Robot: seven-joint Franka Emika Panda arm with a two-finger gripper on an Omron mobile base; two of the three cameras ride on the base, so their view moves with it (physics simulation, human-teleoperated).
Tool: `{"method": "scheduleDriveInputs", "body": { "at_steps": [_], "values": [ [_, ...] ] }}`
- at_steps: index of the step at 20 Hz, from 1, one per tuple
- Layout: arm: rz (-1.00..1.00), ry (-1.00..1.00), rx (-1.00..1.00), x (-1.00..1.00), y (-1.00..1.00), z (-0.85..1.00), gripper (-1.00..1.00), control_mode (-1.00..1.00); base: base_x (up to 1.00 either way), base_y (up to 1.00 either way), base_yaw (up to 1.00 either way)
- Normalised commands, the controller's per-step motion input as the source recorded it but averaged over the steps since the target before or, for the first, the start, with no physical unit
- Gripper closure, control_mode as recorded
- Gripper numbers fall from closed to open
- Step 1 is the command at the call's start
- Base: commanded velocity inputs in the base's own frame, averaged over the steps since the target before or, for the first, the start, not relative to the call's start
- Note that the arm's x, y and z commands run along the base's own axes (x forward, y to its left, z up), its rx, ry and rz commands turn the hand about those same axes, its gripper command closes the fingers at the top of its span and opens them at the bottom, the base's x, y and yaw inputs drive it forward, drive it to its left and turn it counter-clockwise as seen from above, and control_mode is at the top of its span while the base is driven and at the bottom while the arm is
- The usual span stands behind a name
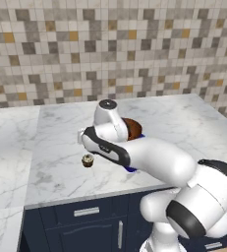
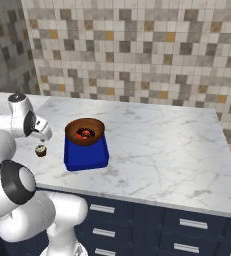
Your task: Place the bowl with donut and the cupcake onto the tray.
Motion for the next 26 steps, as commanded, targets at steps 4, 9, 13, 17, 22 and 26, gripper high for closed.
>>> {"method": "scheduleDriveInputs", "body": {
  "at_steps": [4,9,13,17,22,26],
  "values": [
    [0.00,0.00,0.00,0.16,0.14,-0.13,-1.00,-1.00,0.00,0.00,0.00],
    [-0.01,0.00,0.00,0.19,0.12,-0.12,-1.00,-1.00,0.00,0.00,0.00],
    [0.00,0.00,0.00,0.19,0.06,-0.14,-1.00,-1.00,0.00,0.00,0.00],
    [0.00,0.00,0.00,0.19,0.08,-0.16,-1.00,-1.00,0.00,0.00,0.00],
    [0.00,0.00,0.00,0.04,0.07,-0.20,-1.00,-1.00,0.00,0.00,0.00],
    [0.00,0.00,0.00,0.03,0.05,-0.24,-1.00,-1.00,0.00,0.00,0.00]
  ]
}}
